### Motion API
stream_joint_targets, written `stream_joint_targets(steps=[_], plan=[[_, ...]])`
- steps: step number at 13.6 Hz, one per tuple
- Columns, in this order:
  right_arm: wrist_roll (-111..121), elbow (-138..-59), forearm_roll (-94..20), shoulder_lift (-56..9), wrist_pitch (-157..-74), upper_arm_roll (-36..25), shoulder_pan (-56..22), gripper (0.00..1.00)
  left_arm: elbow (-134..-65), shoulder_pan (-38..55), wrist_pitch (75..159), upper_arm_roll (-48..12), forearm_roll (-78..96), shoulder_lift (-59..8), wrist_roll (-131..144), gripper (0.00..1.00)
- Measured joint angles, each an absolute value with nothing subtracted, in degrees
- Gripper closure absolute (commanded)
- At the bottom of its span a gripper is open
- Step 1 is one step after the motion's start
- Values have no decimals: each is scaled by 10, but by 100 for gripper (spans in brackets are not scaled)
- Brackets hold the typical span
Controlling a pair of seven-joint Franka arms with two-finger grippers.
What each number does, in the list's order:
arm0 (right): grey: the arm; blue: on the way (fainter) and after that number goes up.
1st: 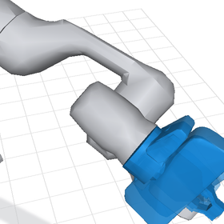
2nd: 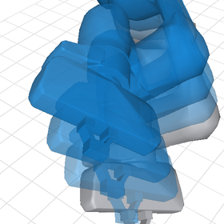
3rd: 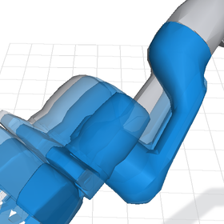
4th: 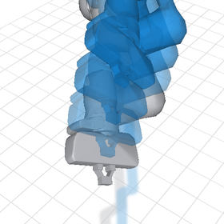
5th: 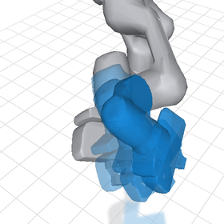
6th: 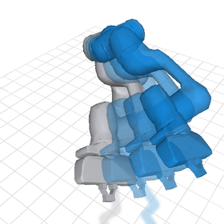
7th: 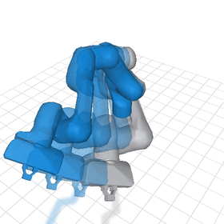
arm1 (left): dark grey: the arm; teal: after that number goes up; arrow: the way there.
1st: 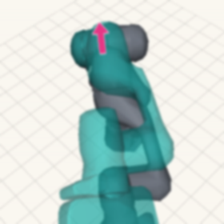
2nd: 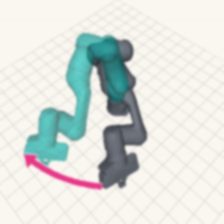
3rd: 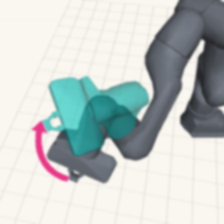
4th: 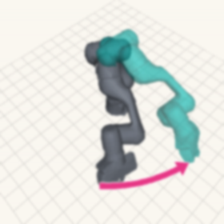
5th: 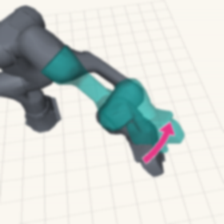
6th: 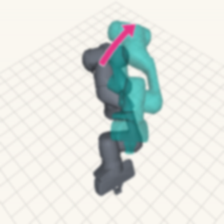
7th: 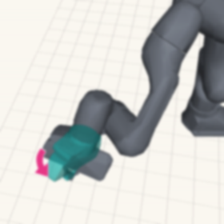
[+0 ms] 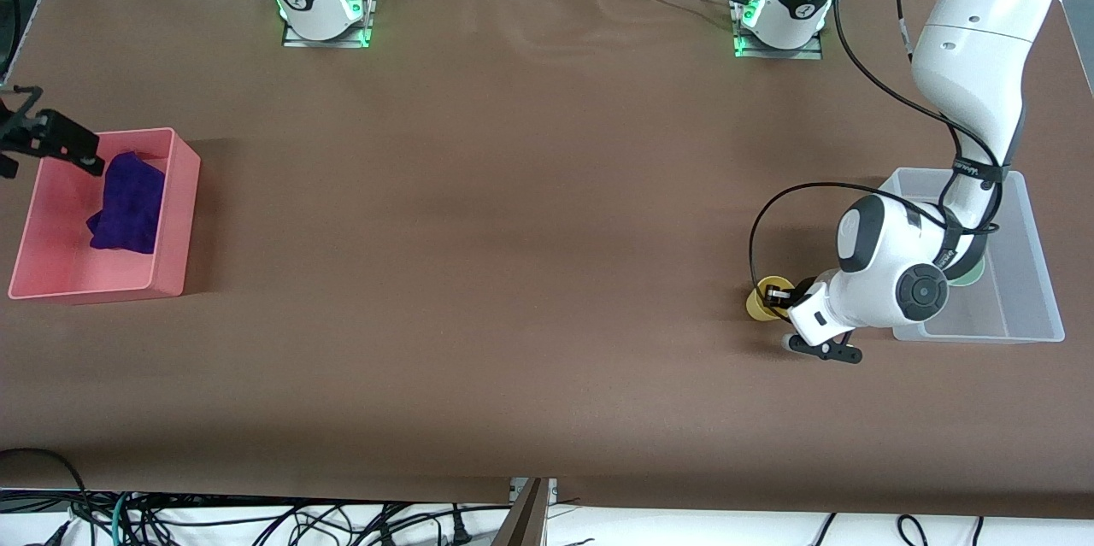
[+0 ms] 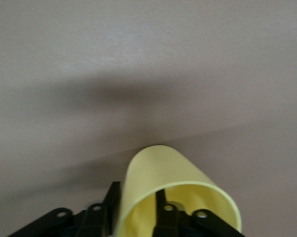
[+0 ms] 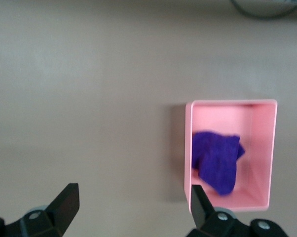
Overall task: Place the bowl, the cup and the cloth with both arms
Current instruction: 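Lift the yellow cup with the left gripper and lower it into the green bowl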
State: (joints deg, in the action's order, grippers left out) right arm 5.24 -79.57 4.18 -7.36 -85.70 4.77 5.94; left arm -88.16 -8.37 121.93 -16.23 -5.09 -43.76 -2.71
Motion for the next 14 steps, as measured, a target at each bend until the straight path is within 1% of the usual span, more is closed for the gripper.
stream_joint_targets(steps=[2,4,9,11,13,14], plan=[[59,-796,25,-69,-810,33,60,0,-880,-87,1215,-161,-57,-432,-28,100],[59,-796,20,-68,-789,26,61,0,-871,-89,1179,-160,-59,-413,-28,100],[44,-797,20,-69,-780,24,61,0,-853,-105,1012,-155,-134,-313,-78,100],[44,-798,20,-73,-780,24,61,0,-855,-147,985,-149,-164,-293,-167,100],[44,-798,20,-76,-782,23,61,0,-862,-212,988,-146,-182,-297,-269,100],[44,-798,20,-77,-782,23,61,0,-867,-241,1002,-146,-192,-302,-312,100]])
